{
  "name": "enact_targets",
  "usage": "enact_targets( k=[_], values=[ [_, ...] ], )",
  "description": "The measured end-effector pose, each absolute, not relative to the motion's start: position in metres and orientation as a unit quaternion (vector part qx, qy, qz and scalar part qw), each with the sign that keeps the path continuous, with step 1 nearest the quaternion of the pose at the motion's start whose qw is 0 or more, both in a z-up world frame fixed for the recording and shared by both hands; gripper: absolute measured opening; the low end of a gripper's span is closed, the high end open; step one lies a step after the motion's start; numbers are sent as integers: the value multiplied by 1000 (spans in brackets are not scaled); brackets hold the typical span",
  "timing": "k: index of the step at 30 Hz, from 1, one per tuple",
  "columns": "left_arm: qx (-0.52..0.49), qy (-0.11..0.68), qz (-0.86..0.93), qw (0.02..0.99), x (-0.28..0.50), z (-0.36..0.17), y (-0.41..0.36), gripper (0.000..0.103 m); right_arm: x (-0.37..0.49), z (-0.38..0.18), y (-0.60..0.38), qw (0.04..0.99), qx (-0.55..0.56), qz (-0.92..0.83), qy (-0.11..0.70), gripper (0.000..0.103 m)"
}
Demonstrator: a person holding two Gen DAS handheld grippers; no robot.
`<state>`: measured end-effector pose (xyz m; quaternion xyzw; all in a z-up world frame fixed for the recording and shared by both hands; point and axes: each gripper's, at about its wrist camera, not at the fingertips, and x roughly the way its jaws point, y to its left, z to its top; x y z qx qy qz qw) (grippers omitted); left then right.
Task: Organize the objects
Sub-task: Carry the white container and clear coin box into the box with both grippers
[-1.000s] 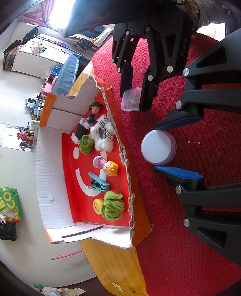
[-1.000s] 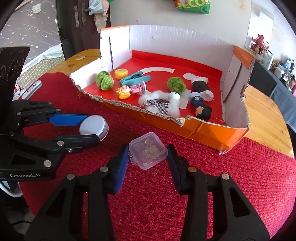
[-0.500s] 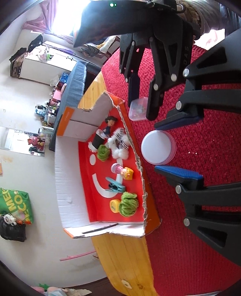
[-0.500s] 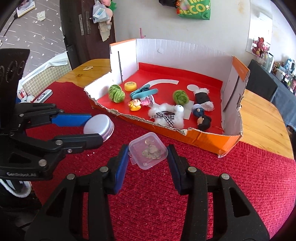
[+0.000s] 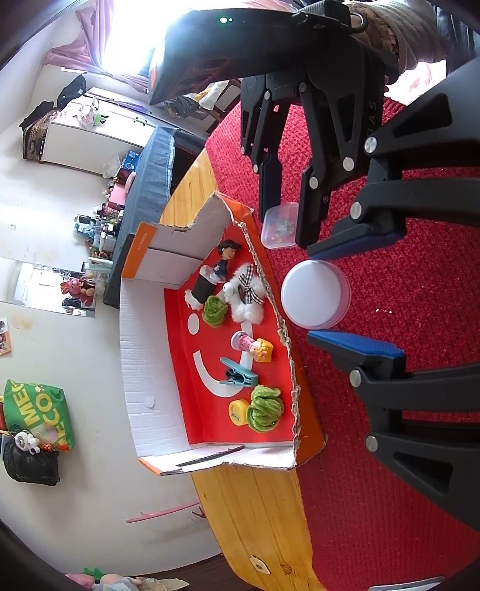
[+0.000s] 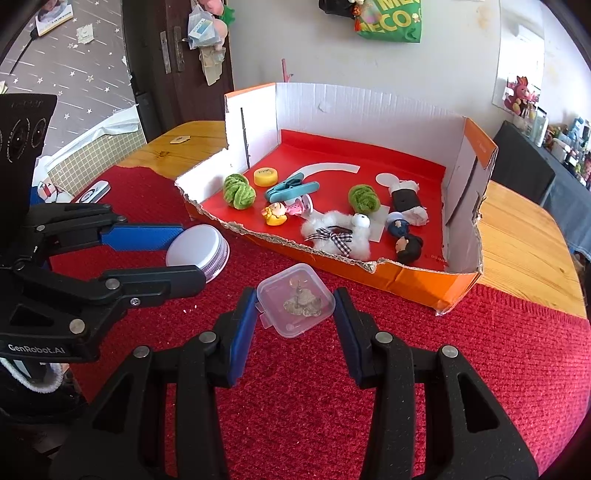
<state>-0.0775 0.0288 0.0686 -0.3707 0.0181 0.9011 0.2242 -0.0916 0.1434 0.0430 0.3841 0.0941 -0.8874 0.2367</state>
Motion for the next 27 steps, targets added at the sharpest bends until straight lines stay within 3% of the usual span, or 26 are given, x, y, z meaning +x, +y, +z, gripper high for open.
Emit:
enact_targets(
  k=[13, 27],
  values=[
    [-357, 16, 905, 229, -95, 92, 21, 41, -101, 62, 143, 258, 378, -885, 86, 40],
    [-376, 44, 907, 182, -200, 107, 17, 41, -200, 84, 126, 211, 400, -881, 137, 40]
  ],
)
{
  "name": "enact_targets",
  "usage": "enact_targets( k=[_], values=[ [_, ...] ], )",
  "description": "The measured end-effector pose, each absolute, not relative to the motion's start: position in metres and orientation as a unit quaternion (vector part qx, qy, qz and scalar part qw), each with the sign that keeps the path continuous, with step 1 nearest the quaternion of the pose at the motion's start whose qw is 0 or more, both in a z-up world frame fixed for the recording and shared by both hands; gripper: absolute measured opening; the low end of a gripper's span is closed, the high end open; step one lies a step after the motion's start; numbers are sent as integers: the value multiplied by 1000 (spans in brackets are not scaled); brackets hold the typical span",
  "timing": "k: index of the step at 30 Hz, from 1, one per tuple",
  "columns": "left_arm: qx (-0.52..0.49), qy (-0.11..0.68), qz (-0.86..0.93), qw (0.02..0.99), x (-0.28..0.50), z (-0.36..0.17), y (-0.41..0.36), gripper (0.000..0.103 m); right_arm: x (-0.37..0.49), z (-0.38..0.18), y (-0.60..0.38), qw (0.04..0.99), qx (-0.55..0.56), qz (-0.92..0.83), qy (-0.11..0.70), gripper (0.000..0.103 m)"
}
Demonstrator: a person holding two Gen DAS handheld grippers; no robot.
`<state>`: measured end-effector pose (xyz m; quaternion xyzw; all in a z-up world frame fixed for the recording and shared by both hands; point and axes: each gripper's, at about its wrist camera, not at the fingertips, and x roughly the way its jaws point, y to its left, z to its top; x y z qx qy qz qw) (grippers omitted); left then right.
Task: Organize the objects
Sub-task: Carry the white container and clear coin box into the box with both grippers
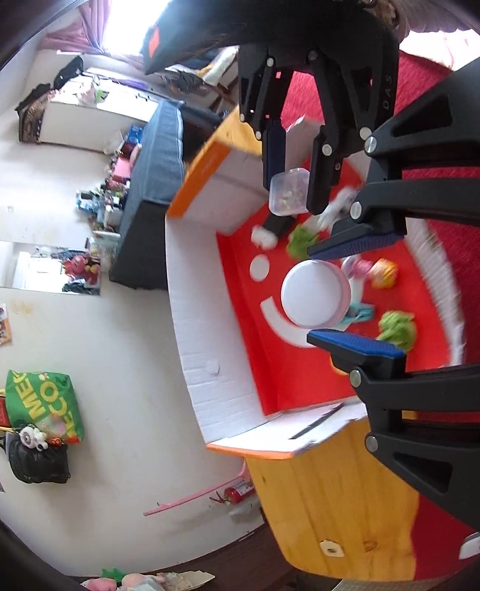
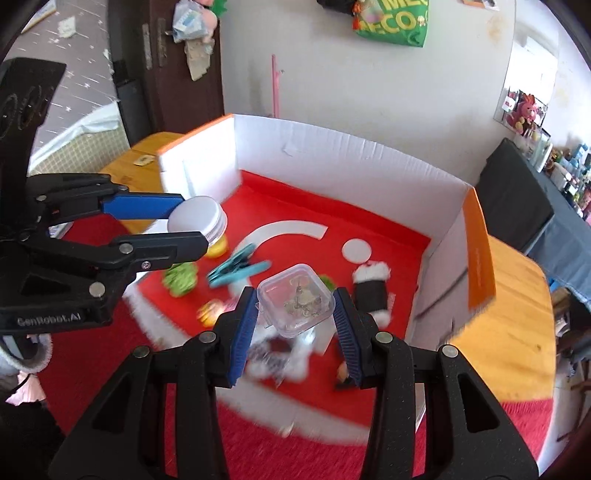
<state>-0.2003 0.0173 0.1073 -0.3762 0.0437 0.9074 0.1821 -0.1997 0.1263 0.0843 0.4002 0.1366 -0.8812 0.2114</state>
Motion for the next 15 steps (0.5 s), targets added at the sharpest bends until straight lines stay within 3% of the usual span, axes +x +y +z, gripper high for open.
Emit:
enact_targets(
  k=[15],
  values=[
    [-447, 49, 882, 141, -276, 70, 19, 41, -275, 50, 105, 194, 466, -839, 204, 40]
  ],
)
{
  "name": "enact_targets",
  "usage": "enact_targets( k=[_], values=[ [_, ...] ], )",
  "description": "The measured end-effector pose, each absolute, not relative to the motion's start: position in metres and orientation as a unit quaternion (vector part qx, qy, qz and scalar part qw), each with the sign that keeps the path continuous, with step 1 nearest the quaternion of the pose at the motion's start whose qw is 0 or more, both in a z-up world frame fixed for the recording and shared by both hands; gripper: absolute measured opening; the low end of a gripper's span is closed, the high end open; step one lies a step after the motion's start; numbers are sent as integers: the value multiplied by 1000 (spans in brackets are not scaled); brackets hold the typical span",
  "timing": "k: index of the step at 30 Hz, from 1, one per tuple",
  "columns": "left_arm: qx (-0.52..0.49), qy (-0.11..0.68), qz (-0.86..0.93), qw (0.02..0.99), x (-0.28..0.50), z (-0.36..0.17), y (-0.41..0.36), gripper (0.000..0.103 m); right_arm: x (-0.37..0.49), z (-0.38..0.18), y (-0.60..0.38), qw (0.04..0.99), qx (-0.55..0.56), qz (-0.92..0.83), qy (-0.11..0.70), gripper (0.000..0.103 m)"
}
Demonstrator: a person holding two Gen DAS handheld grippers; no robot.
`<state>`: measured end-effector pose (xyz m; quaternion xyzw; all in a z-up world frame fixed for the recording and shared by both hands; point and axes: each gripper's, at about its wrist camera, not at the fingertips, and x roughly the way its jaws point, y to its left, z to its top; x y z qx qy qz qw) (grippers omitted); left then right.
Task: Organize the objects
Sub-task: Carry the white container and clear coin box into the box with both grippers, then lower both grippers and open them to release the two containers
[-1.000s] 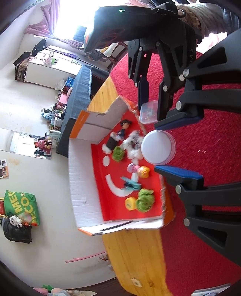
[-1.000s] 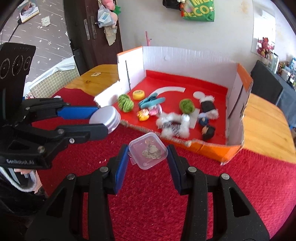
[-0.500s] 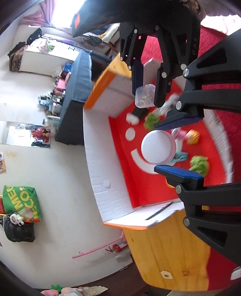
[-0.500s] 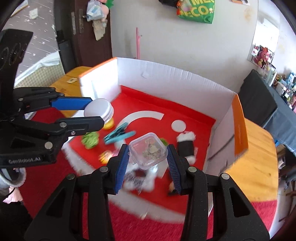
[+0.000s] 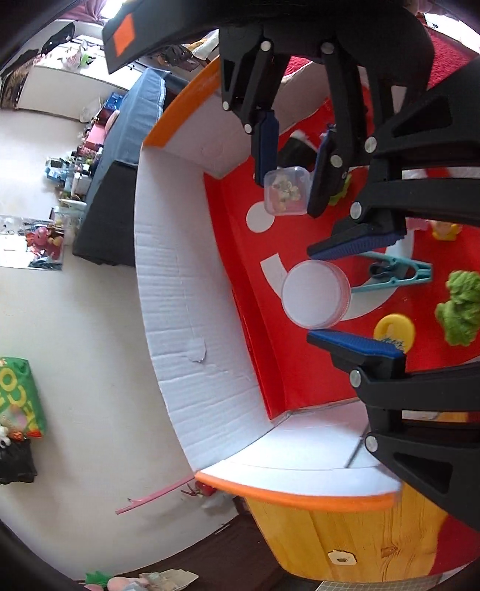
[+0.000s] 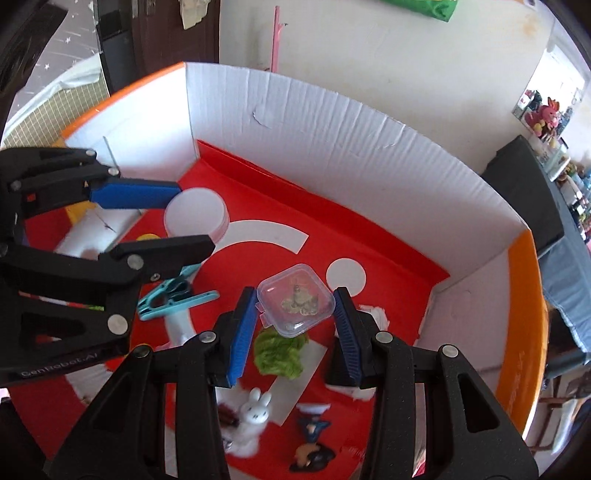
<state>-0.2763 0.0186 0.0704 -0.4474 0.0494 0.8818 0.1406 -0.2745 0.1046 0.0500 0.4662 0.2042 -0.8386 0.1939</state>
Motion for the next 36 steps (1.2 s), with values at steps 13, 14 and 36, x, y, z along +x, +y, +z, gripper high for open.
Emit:
enact_targets(
  k=[13, 14, 36],
  values=[
    [-485, 41, 862, 140, -297, 56, 18, 41, -301, 29, 101, 199, 506, -806, 233, 41],
    [-488, 40, 861, 139, -297, 55, 18, 41, -302, 28, 102, 200, 509, -804, 233, 41],
    [-535, -28, 830, 156, -295, 41, -5, 41, -300, 26, 144, 220, 533, -796, 185, 41]
  ],
)
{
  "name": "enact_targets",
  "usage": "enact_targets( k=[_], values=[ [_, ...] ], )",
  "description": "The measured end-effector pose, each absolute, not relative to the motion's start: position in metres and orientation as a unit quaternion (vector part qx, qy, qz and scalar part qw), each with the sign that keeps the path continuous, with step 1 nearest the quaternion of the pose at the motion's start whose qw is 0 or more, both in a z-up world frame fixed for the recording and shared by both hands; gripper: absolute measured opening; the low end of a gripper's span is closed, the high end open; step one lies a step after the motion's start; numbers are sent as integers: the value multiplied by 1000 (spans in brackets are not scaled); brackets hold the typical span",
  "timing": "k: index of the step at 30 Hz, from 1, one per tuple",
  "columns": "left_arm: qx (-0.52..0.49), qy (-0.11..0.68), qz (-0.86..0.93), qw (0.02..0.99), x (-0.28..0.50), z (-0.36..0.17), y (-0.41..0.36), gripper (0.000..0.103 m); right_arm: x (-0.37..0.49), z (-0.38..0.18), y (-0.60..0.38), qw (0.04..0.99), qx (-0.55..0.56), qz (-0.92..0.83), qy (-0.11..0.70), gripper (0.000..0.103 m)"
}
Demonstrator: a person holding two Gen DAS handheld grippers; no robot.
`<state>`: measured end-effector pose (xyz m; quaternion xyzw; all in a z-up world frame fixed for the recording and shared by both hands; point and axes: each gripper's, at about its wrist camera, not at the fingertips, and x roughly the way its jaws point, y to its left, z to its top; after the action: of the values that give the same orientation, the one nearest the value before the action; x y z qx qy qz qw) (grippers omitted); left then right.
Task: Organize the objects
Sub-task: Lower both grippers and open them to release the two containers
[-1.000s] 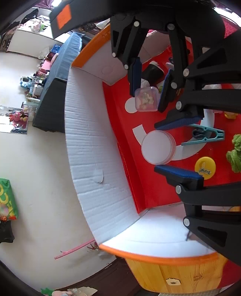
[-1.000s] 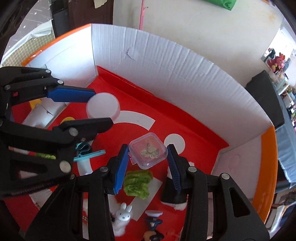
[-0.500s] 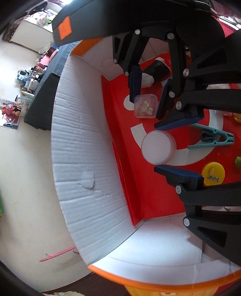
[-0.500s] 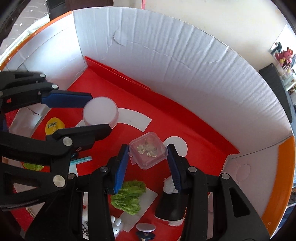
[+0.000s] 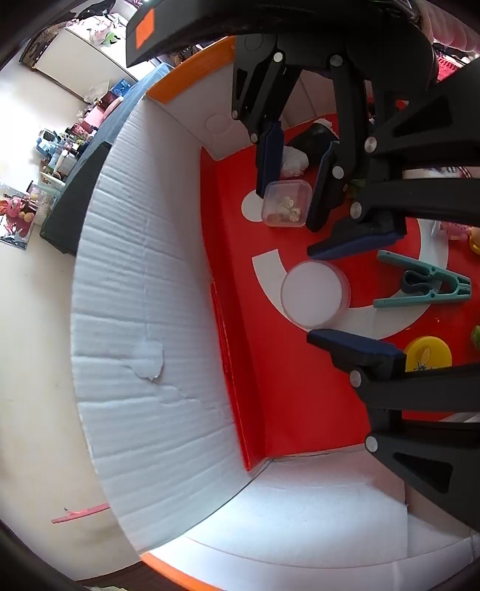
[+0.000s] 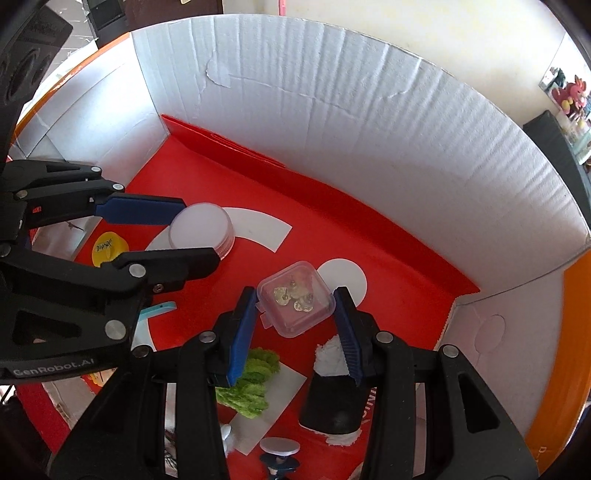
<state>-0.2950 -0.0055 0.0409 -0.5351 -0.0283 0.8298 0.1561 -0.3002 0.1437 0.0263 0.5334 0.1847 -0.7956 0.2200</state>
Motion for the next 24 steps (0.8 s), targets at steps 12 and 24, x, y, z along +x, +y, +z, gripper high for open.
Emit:
enact_targets(
  k=[12, 24],
  values=[
    [-538, -30, 828, 157, -294, 40, -7, 41, -288, 25, 147, 220, 533, -794, 192, 41],
    [-540, -34, 826, 159, -291, 42, -10, 41, -278, 26, 157, 216, 532, -796, 192, 47]
  ],
)
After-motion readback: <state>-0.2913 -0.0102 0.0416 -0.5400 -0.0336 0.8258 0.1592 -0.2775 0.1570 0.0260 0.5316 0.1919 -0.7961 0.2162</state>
